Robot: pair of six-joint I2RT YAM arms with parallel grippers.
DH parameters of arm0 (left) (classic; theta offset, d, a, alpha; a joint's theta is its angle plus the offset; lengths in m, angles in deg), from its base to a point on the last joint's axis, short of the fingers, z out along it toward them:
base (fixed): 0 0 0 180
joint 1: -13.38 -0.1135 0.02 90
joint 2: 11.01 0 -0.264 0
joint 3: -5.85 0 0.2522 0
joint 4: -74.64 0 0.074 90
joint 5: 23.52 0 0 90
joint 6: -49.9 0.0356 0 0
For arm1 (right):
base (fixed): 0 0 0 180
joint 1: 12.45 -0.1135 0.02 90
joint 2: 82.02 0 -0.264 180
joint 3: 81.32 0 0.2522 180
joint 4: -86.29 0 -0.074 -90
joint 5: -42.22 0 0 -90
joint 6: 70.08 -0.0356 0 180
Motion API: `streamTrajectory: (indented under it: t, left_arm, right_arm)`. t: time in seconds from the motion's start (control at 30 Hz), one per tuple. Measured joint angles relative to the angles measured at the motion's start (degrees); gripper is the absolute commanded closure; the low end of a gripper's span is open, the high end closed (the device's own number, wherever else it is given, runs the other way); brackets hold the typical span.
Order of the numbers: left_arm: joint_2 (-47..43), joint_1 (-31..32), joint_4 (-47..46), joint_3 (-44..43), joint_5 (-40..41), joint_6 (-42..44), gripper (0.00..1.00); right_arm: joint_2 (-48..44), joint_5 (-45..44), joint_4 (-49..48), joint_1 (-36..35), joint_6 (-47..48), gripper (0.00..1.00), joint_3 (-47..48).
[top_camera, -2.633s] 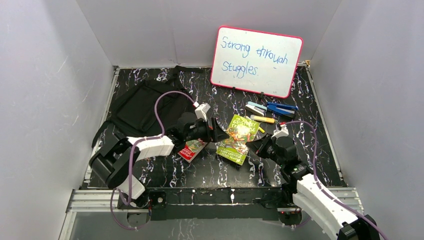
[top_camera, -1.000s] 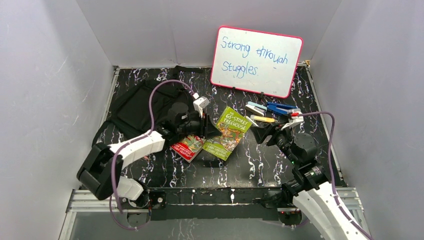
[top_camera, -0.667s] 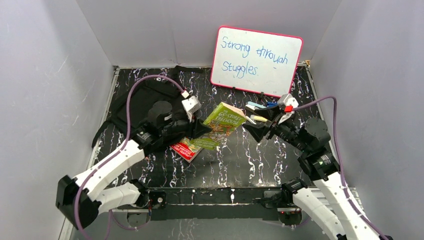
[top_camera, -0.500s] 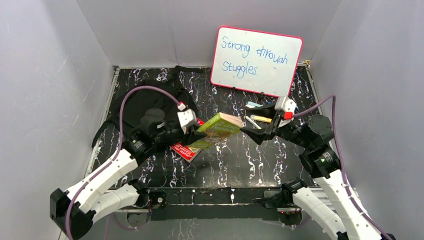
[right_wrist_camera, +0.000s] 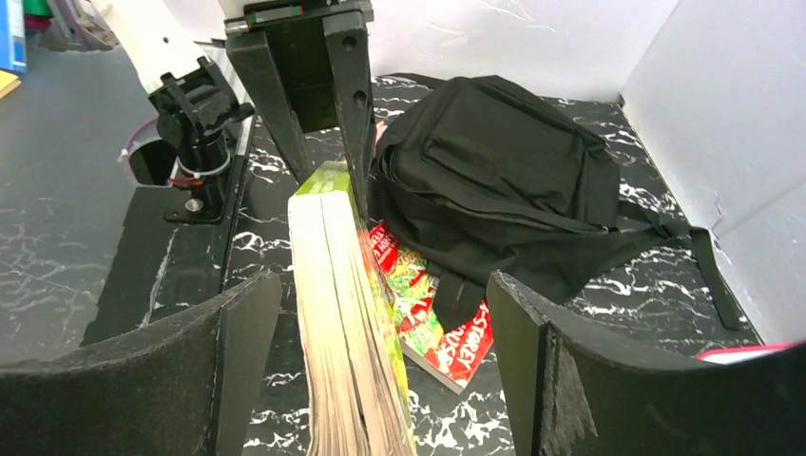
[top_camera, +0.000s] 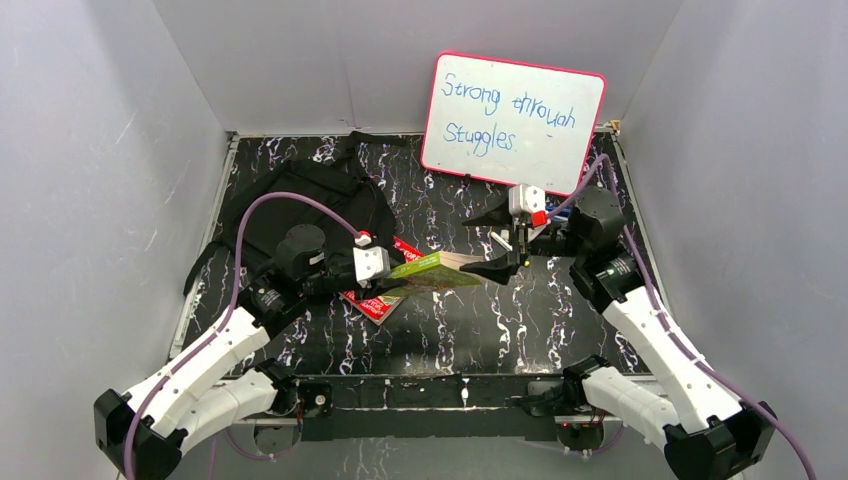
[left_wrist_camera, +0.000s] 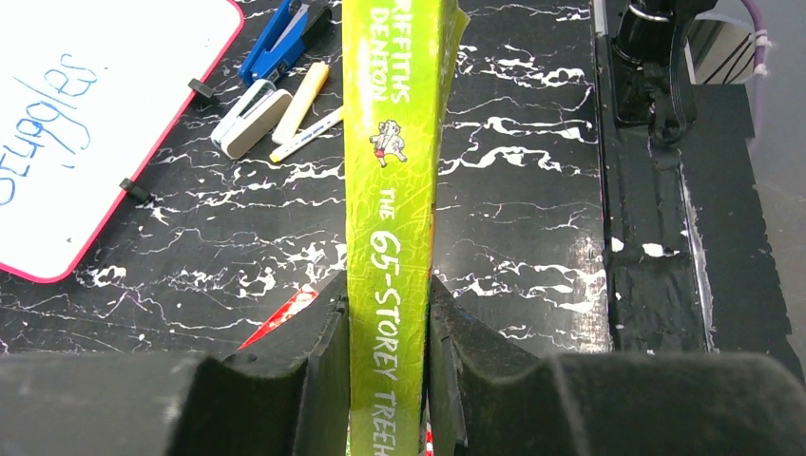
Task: Pack the student bag
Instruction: Pick up the book from the center of the board.
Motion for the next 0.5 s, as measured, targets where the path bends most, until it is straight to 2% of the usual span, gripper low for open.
streamTrajectory:
  t: [0.2,0.5]
  left_arm:
    - [0.0,0.0,1.2,0.0,0.0,1.5,1.0]
    - [0.0,0.0,1.3,0.0,0.1,2.2,1.0]
  right_arm:
    - [1.7,1.4,-3.2,-1.2,-0.8,0.12,0.0]
    - [5.2,-6.4,-1.7,-13.0,4.3,0.13,0.0]
